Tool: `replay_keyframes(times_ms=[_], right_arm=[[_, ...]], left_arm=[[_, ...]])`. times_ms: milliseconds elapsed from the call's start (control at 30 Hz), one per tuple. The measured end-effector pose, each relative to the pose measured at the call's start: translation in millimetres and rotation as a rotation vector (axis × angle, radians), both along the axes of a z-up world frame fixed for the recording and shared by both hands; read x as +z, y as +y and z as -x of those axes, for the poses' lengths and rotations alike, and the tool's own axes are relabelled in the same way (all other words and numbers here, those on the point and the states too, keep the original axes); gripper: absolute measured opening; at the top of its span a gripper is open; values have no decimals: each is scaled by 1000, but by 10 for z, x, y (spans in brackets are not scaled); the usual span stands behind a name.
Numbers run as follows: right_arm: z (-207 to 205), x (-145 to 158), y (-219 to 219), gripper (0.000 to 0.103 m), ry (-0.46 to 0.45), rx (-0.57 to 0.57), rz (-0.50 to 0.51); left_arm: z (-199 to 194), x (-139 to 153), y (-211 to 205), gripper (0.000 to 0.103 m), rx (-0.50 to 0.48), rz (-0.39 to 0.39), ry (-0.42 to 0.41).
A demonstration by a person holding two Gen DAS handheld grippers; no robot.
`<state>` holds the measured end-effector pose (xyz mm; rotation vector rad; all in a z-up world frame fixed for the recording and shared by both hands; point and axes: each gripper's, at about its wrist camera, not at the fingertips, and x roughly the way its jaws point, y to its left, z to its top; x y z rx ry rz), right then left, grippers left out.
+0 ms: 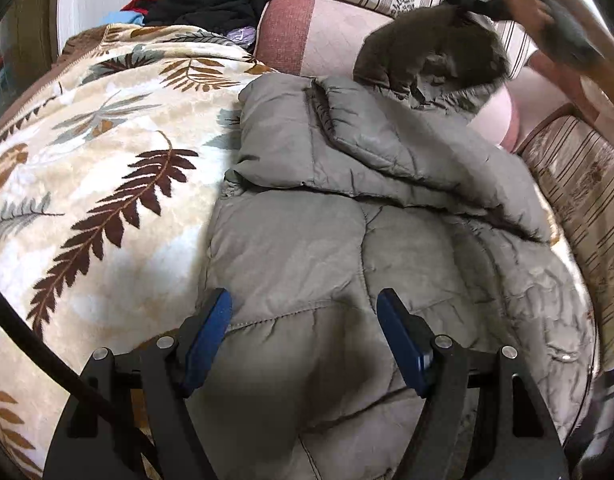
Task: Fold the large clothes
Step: 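Move the right tool to the hood and close on it, then fold the hood down onto the jacket body and open the right tool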
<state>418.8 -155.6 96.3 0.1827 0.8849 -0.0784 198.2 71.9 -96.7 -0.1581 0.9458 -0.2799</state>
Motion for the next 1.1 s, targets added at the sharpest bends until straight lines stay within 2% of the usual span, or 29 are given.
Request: replay_keyframes(times_ms=[133, 300, 400, 533, 600, 700, 833, 933, 1000, 1033, 1067, 1100], right_arm=[[769, -3, 94, 7, -7, 61, 18], [1574, -379, 309, 7, 32, 117, 1], [1775, -783, 379, 7, 91, 115, -44], [1749, -1456, 356, 7, 207, 82, -104], [1685, -1781, 340, 0, 271, 73, -150], [1677, -2023, 366, 1, 304, 65, -164], [1811, -1804, 338, 3, 269, 106, -151], [1990, -1433, 289, 15, 209, 158, -58], [2049, -1092, 186, 35, 117, 153, 17], [2008, -964, 135, 41, 79, 137, 45], [1949, -794, 64, 56, 22, 102, 89], [1856, -661, 0, 64, -26, 60, 134]], left_arm=[[34, 25, 69, 74, 18, 11, -12], [55, 49, 210, 74, 65, 21, -8], [21, 47, 322, 74, 102, 31, -4], [-43, 7, 398, 74, 130, 34, 17], [-55, -5, 402, 74, 130, 33, 23], [-65, -9, 375, 74, 120, 26, 21], [-63, -4, 367, 74, 115, 22, 18], [-69, 3, 369, 74, 112, 31, 19], [-60, 8, 365, 74, 108, 35, 21], [-55, 9, 362, 74, 106, 36, 21], [-50, 11, 359, 74, 104, 35, 20], [-47, 16, 347, 74, 101, 31, 17]])
